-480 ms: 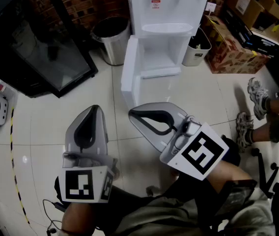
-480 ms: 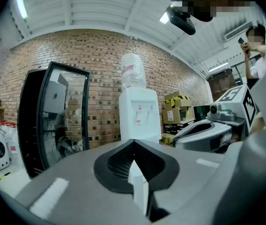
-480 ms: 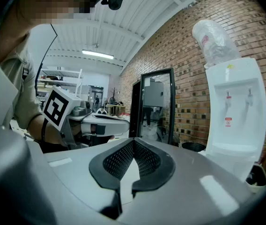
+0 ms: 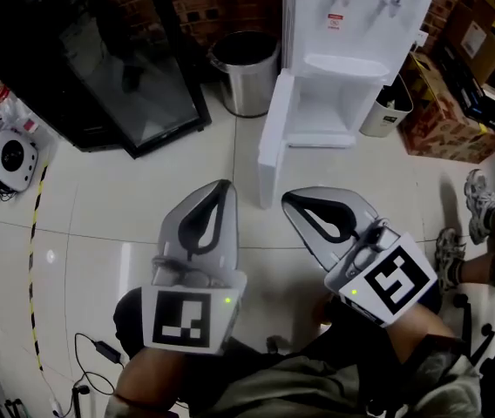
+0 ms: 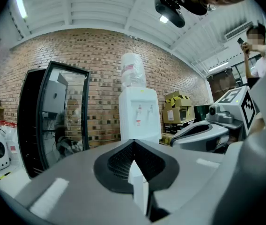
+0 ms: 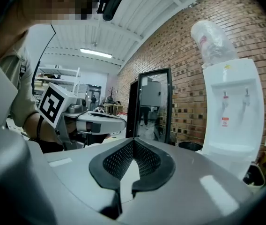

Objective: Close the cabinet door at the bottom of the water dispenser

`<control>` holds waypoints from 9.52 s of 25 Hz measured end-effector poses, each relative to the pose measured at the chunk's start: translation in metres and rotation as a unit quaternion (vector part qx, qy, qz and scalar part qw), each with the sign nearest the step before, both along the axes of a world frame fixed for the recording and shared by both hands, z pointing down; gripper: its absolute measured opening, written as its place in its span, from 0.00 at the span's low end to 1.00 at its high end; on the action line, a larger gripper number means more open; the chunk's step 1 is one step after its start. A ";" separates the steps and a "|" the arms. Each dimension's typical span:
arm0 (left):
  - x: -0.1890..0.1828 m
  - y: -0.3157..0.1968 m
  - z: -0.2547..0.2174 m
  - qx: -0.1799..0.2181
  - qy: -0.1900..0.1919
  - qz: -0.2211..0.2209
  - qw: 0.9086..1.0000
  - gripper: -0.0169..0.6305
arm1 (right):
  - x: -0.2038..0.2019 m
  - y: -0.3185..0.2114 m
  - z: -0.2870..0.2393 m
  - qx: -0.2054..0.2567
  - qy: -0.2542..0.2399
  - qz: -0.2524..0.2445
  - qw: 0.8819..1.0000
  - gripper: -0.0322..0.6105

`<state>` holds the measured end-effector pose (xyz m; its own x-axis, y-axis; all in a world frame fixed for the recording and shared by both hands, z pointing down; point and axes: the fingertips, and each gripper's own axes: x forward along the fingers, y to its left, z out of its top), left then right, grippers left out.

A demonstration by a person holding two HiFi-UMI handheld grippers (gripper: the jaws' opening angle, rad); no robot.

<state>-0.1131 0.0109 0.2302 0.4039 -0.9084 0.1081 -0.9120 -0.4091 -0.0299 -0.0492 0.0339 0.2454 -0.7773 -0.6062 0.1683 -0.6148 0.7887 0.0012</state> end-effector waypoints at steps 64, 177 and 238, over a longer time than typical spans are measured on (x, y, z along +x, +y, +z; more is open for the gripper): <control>0.053 -0.165 0.092 -0.065 -0.064 0.037 0.995 0.05 | 0.027 -0.155 0.162 -0.131 0.212 0.053 0.967 0.18; 0.135 -0.239 0.153 -0.103 -0.030 0.032 0.994 0.03 | 0.390 -0.338 0.187 -0.182 -0.147 0.527 0.817 0.05; -0.065 -0.036 0.036 -0.031 -0.029 0.005 0.999 0.03 | -0.061 -0.040 0.025 -0.043 0.034 -0.005 0.998 0.05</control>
